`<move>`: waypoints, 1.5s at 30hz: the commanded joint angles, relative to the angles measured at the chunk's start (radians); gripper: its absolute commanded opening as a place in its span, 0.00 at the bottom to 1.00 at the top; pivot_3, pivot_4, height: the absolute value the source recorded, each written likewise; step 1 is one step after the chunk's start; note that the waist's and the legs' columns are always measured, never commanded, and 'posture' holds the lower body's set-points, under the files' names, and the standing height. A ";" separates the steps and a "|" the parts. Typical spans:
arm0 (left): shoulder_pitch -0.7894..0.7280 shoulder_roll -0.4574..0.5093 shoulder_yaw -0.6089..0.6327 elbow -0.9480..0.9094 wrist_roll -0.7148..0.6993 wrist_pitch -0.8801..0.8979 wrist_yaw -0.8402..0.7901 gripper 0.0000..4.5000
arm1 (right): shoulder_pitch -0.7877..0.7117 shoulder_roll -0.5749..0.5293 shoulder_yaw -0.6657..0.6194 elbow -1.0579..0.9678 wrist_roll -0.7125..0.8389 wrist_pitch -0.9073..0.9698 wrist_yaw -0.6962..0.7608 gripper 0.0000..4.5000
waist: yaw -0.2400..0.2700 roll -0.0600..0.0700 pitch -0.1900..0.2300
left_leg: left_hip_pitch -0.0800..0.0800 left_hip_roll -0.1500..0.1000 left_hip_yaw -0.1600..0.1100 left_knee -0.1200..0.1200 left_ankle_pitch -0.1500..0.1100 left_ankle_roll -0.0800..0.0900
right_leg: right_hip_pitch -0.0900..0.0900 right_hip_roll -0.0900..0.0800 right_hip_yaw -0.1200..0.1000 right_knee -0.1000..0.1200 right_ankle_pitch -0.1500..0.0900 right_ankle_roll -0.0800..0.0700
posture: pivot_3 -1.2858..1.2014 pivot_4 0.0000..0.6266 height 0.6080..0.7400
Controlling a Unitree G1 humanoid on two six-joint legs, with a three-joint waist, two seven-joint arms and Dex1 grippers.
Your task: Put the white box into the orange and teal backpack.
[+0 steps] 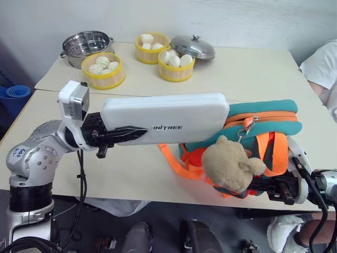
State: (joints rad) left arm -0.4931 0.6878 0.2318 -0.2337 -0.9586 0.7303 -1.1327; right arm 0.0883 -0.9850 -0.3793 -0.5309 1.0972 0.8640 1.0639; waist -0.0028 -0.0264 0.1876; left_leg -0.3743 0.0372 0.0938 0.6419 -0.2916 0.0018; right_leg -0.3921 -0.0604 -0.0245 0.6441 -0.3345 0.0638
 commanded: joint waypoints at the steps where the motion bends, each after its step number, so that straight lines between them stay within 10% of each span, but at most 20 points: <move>1: -0.211 -0.053 -0.278 0.078 0.435 -0.342 0.039 0.27 | -0.019 0.019 0.017 -0.012 -0.007 -0.021 -0.004 0.00 | 0.000 0.000 0.000 | 0.000 0.000 0.000 0.000 0.000 0.000 | 0.000 0.000 0.000 0.000 0.000 0.000 | 0.52 0.24 1.00; 8: -0.368 -0.221 -0.502 0.202 0.602 -0.408 0.021 0.27 | -0.030 0.029 0.037 0.006 -0.031 -0.029 -0.006 0.00 | 0.016 -0.001 0.000 | -0.003 -0.003 0.003 0.006 -0.002 0.004 | 0.000 -0.001 0.004 -0.003 0.003 0.006 | 0.52 0.24 1.00; 18: -0.451 -0.496 -0.517 0.518 0.711 -0.438 0.161 0.35 | -0.038 0.064 0.065 -0.003 -0.067 -0.049 -0.052 0.00 | 0.020 -0.001 0.000 | -0.011 -0.003 0.001 0.012 -0.003 0.010 | -0.003 -0.001 0.003 -0.006 0.006 0.011 | 0.52 0.24 1.00; 28: -0.363 -0.359 -0.347 0.460 0.549 -0.525 -0.099 0.99 | -0.035 0.156 0.049 -0.018 -0.121 -0.125 -0.153 0.00 | -0.003 0.000 0.000 | -0.011 -0.003 0.000 0.011 0.001 0.004 | -0.004 -0.001 0.003 -0.004 0.006 0.011 | 0.52 0.24 1.00; 39: -0.181 -0.044 -0.232 0.098 0.407 -0.396 -0.196 0.99 | -0.078 0.191 0.094 0.023 -0.176 -0.149 -0.173 0.00 | 0.003 0.000 0.000 | -0.012 -0.005 -0.002 0.011 -0.001 0.006 | -0.004 -0.005 0.002 -0.002 0.006 0.011 | 0.52 0.24 1.00; 45: -0.157 -0.119 -0.283 -0.024 0.377 -0.342 -0.109 0.99 | -0.098 0.177 0.119 0.063 -0.229 -0.167 -0.133 0.00 | 0.002 0.000 0.000 | -0.011 -0.007 -0.001 0.012 -0.003 0.011 | -0.002 -0.008 0.002 -0.005 0.007 0.012 | 0.52 0.24 1.00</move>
State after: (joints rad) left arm -0.6429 0.5899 -0.0234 -0.2138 -0.5642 0.3912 -1.2612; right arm 0.0010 -0.7890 -0.2689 -0.4676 0.8809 0.7091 0.9176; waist -0.0011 -0.0260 0.1873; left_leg -0.3850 0.0298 0.0925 0.6536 -0.2942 0.0137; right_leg -0.3933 -0.0679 -0.0229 0.6393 -0.3274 0.0763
